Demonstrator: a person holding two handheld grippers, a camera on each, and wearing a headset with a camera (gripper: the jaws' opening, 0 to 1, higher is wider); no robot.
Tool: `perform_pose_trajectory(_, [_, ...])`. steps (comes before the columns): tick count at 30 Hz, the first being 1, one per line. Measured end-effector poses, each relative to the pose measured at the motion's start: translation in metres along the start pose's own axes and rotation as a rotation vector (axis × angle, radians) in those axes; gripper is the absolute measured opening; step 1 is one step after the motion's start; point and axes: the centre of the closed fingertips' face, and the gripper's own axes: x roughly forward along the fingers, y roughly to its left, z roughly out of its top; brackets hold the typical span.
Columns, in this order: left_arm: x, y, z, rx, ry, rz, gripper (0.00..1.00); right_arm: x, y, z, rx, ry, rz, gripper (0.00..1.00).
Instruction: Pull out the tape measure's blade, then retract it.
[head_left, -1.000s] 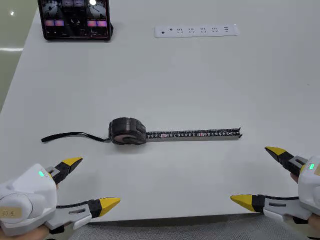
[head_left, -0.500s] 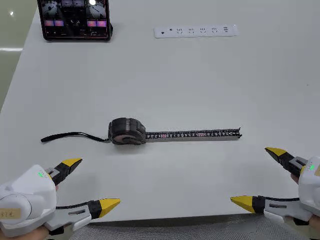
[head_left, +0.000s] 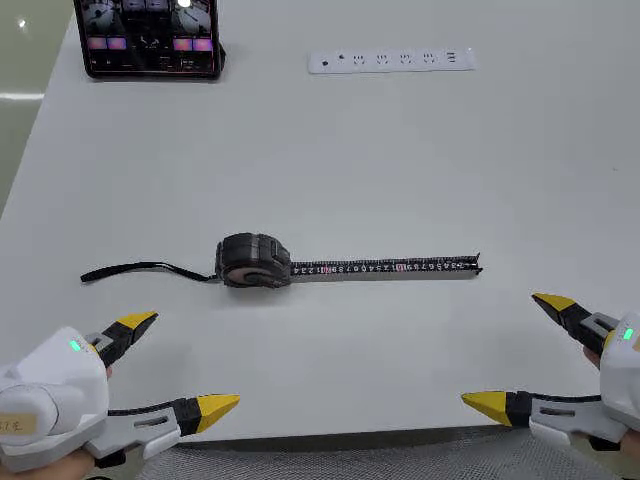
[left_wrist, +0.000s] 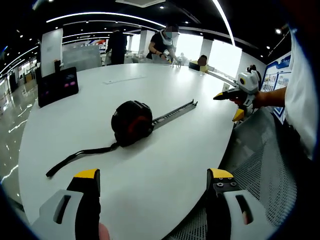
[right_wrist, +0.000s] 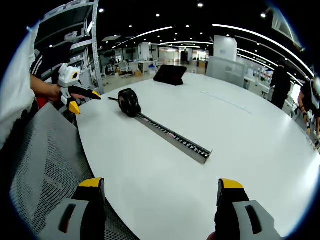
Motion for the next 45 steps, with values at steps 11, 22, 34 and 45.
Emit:
perform_pose_trajectory(11, [0.0006, 0.0011, 0.0001, 0.000, -0.006, 0.010, 0.92, -0.0013, 0.0012, 0.0019, 0.012, -0.007, 0.003, 0.95])
perform_pose_trajectory(22, [0.0002, 0.0043, 0.0020, -0.007, -0.014, 0.020, 0.96, -0.0025, 0.0024, 0.0037, 0.022, -0.009, 0.010, 0.99])
perform_pose_trajectory(34, [-0.0011, 0.0047, 0.0015, -0.012, -0.014, 0.021, 0.97, -0.0042, 0.0050, 0.0033, 0.027, -0.009, 0.017, 0.99])
perform_pose_trajectory(45, [-0.0003, 0.0038, 0.0015, -0.014, -0.010, 0.015, 0.96, -0.0048, 0.0020, 0.0050, 0.023, -0.012, 0.011, 0.99])
